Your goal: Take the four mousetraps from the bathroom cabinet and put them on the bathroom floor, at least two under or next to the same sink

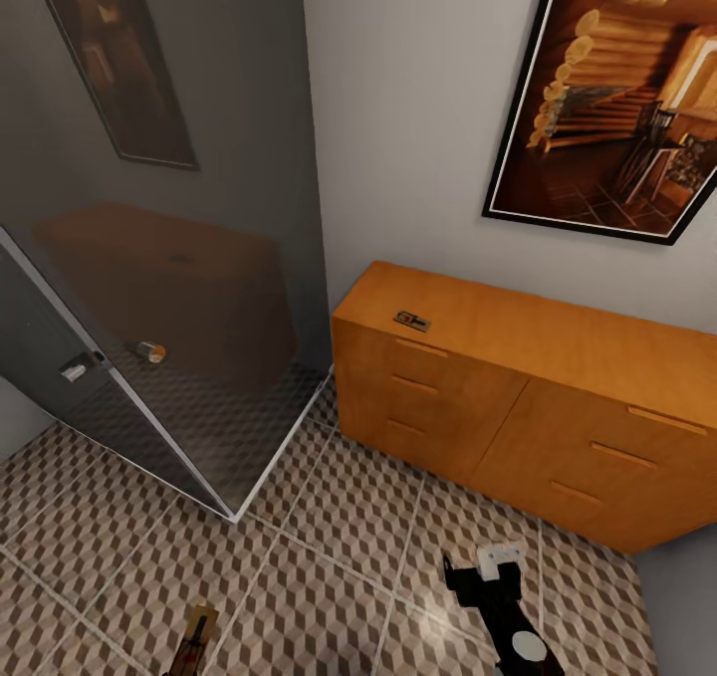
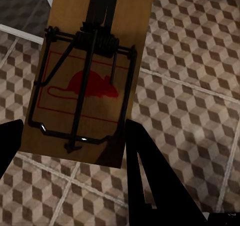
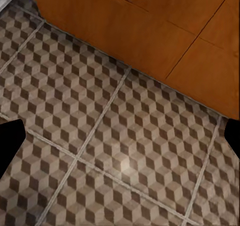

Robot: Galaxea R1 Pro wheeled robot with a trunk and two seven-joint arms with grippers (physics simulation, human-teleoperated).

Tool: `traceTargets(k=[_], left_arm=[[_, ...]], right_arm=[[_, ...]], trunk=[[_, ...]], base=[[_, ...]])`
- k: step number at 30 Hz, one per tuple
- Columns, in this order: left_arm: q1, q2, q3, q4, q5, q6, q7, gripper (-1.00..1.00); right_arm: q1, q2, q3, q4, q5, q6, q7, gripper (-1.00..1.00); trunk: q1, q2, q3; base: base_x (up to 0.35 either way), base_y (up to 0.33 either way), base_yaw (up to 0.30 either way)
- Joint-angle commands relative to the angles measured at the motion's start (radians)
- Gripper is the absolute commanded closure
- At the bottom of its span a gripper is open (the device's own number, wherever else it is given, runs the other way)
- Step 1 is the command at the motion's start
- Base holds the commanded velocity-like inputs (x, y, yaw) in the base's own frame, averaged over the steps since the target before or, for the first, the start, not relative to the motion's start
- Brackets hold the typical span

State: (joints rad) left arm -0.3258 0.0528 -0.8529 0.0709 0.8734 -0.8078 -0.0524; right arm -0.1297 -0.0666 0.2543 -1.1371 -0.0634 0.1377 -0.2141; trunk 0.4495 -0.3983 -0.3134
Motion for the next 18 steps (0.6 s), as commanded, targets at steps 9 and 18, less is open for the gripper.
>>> traceTargets(k=[9,18], left_arm=[[-0.001,-0.001,-0.008,0.003,0.007,-0.003,-0.001,1.00],[-0.001,-0.002,-0.008,0.003,0.007,0.002,-0.001,1.00]], right_arm=[[-0.003,-0.017,-0.110,-0.294,-0.007,0.301,-0.028,-1.00],[-0.107,-0.062,-0.128,-0.432,-0.007,0.509,-0.029,-1.00]], trunk=[[0.001,-0.002,-0.002],[0.001,-0.002,-0.002]], base=[[0.000,0.000,0.000],[0.000,0.000,0.000]])
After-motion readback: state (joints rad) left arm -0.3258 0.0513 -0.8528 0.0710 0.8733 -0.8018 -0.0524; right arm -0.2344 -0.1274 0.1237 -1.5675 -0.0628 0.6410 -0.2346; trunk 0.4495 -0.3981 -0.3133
